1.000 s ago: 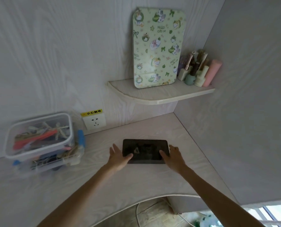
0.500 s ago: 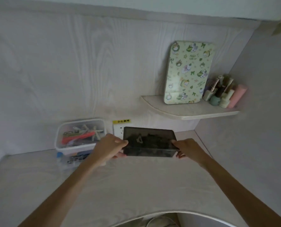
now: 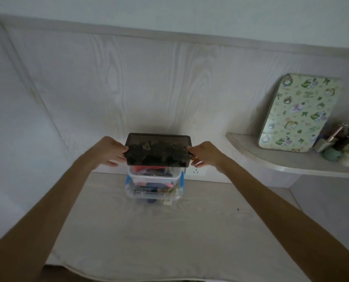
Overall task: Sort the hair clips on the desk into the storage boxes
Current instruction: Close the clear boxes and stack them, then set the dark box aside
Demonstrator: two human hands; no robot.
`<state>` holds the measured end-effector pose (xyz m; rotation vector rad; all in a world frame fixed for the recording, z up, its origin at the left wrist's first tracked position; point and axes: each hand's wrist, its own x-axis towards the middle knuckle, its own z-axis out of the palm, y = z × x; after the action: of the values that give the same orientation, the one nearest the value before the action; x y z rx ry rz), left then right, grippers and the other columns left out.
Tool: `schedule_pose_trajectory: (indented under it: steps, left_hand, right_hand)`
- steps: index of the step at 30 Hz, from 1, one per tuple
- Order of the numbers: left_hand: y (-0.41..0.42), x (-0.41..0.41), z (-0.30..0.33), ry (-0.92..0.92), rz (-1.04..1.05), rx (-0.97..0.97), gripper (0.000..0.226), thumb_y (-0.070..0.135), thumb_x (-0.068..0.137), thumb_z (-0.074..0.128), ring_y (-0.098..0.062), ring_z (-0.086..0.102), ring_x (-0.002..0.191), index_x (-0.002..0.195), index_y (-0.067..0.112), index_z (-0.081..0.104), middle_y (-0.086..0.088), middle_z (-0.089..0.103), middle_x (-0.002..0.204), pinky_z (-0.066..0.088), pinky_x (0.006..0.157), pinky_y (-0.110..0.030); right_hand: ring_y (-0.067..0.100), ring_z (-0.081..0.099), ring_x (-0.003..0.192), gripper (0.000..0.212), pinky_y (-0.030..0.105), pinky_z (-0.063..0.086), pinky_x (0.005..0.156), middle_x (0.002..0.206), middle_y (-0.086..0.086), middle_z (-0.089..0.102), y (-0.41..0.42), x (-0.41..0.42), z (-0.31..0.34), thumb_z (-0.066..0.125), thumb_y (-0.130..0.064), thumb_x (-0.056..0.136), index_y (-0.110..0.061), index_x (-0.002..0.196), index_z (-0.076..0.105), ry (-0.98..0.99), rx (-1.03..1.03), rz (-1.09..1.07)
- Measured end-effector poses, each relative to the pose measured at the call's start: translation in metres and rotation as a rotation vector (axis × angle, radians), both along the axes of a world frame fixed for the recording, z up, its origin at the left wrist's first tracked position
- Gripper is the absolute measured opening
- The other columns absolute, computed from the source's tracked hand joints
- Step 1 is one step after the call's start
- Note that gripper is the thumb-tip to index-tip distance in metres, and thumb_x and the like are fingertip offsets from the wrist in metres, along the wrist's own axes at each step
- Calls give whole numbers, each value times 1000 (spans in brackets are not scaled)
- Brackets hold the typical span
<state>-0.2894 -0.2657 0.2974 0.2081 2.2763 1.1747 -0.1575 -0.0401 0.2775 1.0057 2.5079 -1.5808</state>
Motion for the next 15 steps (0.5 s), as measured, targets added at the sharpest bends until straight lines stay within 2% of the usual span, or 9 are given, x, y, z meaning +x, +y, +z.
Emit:
schedule_pose_trajectory:
  steps: [3,6,8,12,15]
  left_hand:
    - [1,-8,-23,-11,80,24,30,12,92,54,-33,62,106,114,-8,55,-22,62,118,48,88,-41]
    - [-1,-10,-42,-22,118,72,33,16,92,55,-33,61,110,118,-5,54,-20,62,121,48,90,-42]
    - [-3,-10,-51,8,126,115,38,21,93,54,-33,61,111,122,-4,54,-19,61,122,48,90,-42]
    - [-1,-9,-60,70,163,141,42,28,92,54,-31,62,110,123,0,56,-18,62,123,51,90,-43]
    - [4,-12,-62,43,201,184,41,27,93,53,-31,61,112,122,-1,55,-18,61,124,49,89,-42]
  right_hand:
    - [13,60,60,32,24,54,65,88,11,66,-6,-18,-18,55,-27,91,3,96,63,-33,50,-5]
    - [14,59,58,34,30,54,76,89,13,68,-6,-26,-30,57,-28,90,5,95,65,-38,88,-24]
    - [13,59,58,33,29,54,75,86,12,66,-4,-27,-33,59,-28,89,4,94,65,-26,72,-42]
    - [18,63,65,32,23,52,61,93,17,68,0,-31,-37,61,-29,87,2,91,65,-26,26,-75]
    - [22,63,77,34,29,54,71,100,19,69,1,-33,-38,60,-29,87,4,96,65,-15,12,-79]
